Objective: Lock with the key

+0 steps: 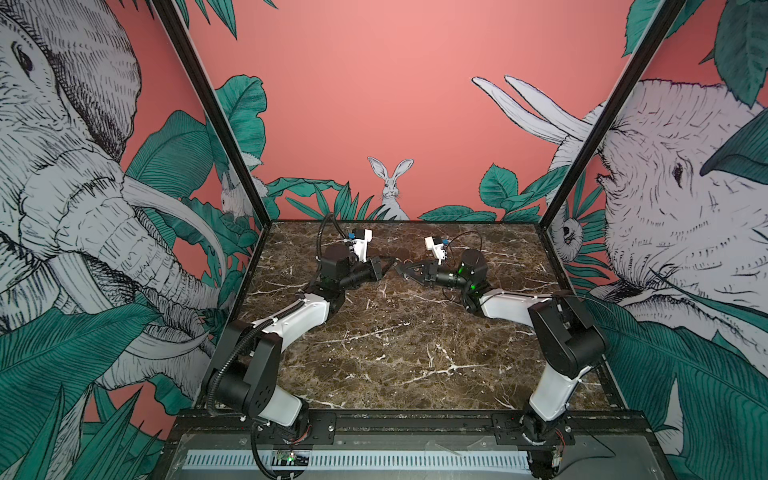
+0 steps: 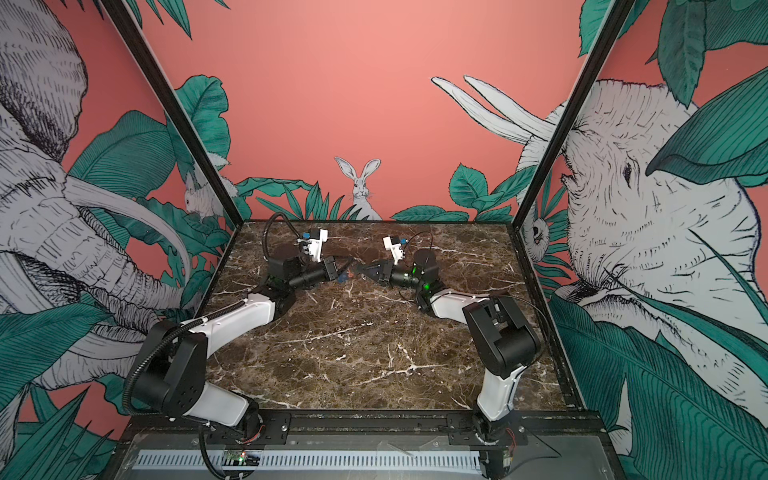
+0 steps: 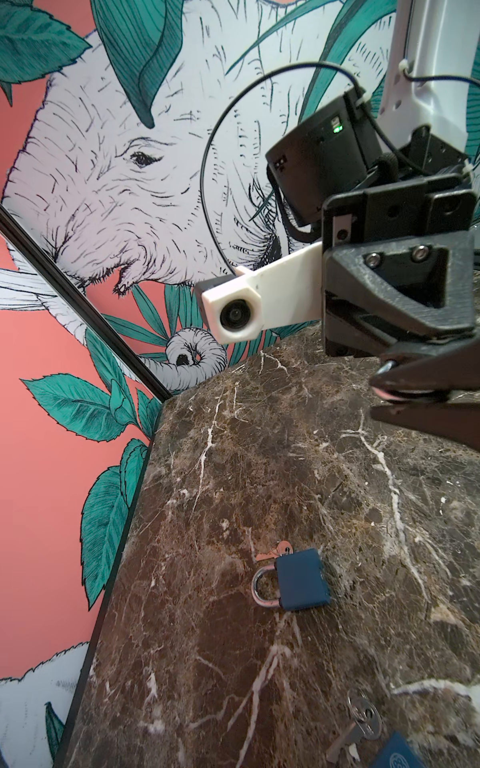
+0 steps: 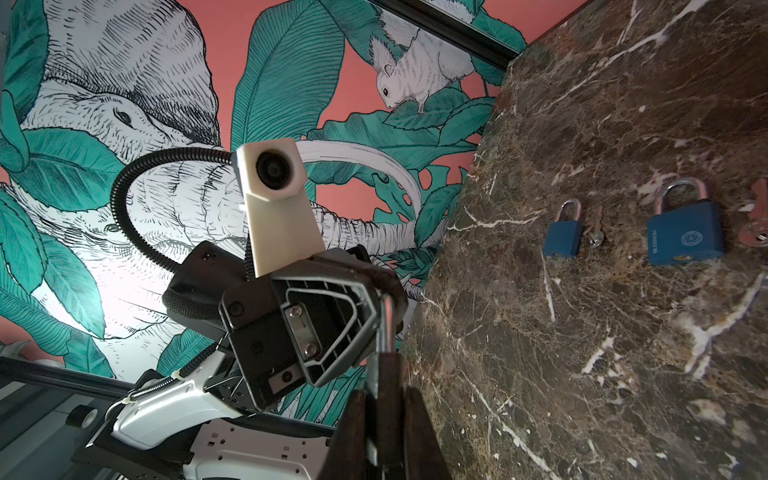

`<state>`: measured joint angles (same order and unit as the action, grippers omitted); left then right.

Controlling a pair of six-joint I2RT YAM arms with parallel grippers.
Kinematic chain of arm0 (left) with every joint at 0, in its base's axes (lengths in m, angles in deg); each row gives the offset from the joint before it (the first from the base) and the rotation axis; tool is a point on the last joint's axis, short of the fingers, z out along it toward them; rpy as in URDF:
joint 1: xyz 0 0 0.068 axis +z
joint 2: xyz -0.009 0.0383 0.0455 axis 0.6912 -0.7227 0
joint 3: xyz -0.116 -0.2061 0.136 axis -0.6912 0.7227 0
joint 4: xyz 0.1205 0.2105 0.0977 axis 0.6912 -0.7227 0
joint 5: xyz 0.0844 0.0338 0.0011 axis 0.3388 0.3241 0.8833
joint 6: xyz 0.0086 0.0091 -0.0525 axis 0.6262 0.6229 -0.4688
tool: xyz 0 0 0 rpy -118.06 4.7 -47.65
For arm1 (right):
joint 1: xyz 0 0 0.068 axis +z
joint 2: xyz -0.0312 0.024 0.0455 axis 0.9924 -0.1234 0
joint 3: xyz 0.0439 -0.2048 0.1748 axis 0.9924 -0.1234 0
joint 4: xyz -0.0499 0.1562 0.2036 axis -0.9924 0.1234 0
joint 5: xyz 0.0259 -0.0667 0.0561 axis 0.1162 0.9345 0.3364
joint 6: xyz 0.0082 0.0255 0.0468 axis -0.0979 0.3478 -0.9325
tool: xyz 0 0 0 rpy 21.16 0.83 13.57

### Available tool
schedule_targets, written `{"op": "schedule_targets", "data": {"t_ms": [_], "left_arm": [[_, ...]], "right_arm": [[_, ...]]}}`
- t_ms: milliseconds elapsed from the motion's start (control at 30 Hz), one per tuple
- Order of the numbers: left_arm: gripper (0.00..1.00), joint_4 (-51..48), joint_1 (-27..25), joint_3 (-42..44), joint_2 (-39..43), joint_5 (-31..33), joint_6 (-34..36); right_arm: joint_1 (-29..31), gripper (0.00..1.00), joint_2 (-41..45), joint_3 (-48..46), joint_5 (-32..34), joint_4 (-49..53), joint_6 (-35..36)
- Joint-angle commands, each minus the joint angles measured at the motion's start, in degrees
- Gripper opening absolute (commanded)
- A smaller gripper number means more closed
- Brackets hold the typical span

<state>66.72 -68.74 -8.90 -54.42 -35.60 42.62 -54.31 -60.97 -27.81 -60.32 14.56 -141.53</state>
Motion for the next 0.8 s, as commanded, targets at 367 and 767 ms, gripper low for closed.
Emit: {"op": "schedule_targets", "data": {"t_ms": [367,767], "left_arm": [[0.0,-6.1,-5.67,-0.23,0.47,-11.86,-0.71],[0.0,-2.94,-4.78,-2.16,-1.84,-13.58,-4.67]], "right_arm": [[0.15,0.0,0.0,2.99,4.38,-9.14,0.15],[0.23,0.0,-1.54,3.48,-0.7,-9.69,-0.82]]}}
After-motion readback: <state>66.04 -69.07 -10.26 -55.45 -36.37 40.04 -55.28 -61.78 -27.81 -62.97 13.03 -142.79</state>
